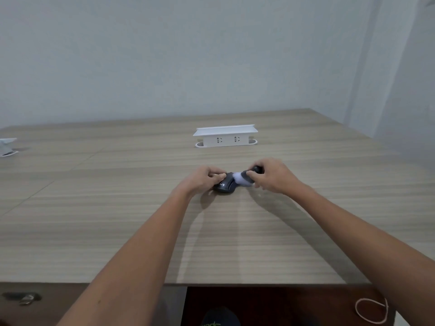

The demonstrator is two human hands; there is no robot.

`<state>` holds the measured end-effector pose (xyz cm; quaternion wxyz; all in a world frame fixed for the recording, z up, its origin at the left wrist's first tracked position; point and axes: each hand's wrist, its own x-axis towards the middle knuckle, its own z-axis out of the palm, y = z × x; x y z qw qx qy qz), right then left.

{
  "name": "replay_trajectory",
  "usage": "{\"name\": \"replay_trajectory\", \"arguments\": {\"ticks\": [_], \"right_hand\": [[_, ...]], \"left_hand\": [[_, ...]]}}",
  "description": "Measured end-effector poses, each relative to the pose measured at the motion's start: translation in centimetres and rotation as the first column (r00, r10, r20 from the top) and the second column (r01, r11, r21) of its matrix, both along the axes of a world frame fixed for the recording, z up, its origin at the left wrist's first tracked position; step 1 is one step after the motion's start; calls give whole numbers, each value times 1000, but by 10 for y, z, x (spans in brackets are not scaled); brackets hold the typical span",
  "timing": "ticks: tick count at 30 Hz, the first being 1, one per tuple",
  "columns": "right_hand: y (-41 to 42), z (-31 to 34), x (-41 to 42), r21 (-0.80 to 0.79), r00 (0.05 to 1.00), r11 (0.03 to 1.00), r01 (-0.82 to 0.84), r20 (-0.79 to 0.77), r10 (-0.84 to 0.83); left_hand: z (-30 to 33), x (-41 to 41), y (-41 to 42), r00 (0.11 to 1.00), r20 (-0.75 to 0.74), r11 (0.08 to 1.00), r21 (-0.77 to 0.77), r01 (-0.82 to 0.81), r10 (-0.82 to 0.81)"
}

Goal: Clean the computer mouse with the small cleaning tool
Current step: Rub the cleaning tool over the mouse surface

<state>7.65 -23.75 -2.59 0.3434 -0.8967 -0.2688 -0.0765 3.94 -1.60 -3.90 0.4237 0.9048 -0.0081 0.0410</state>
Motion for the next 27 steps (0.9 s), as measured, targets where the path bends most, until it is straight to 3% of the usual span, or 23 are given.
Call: {"name": "replay_trajectory", "arguments": {"ticks": [10, 14, 18, 22, 25, 27], "right_hand": [[3, 0, 6, 49, 993, 998, 24, -119, -18], [-2, 5, -1, 145, 996, 988, 49, -84, -37], [-8, 10, -19, 260, 998, 965, 39, -48, -27], [-16, 2, -28, 138, 986, 990, -40, -153, 61], [-25, -1, -16, 61, 994, 992, 109, -3, -109], [-24, 0, -20, 136, 998, 989, 63, 6, -64]], "left_hand": [[11, -12, -2, 991, -129, 999, -42, 23, -29], [25, -12, 9, 992, -121, 992, 110, 55, -42], [31, -6, 12, 976, -111, 963, 177, 203, -185], [24, 5, 12, 924, -237, 917, 193, 349, -301], [24, 12, 14, 920, -250, 902, 236, 360, -302], [24, 16, 15, 923, -240, 893, 270, 361, -300]]}}
